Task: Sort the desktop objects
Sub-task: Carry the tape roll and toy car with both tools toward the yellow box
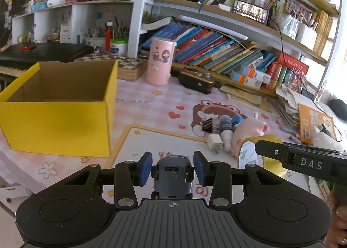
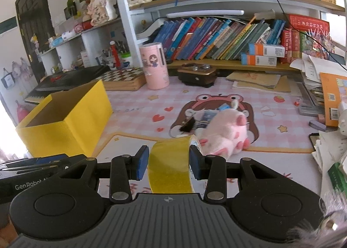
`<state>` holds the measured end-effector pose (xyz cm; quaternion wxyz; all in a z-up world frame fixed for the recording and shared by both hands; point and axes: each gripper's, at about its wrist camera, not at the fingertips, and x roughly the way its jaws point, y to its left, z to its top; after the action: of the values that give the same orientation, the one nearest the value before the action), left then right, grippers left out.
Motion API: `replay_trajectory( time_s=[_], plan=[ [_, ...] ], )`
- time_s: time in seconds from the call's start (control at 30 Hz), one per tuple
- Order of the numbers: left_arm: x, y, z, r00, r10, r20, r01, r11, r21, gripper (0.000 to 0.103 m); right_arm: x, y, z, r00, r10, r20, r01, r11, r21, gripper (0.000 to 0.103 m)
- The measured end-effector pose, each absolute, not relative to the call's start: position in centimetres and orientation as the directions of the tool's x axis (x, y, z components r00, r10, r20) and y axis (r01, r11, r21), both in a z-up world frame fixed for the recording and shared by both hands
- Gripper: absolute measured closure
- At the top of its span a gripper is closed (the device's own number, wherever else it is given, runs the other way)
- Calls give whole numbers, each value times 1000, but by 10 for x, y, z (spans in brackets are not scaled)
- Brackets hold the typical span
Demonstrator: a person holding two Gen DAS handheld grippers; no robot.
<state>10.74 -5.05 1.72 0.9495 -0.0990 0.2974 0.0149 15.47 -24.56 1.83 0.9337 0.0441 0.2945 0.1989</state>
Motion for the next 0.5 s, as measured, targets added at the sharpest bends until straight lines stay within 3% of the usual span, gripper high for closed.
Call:
replay_trajectory(
  time_s=[0.5],
  plan=[
    [43,31,12,822,-39,-567,-104,971,-217,63,98,-159,16,716,409,-565,-381,908,173,66]
  ],
)
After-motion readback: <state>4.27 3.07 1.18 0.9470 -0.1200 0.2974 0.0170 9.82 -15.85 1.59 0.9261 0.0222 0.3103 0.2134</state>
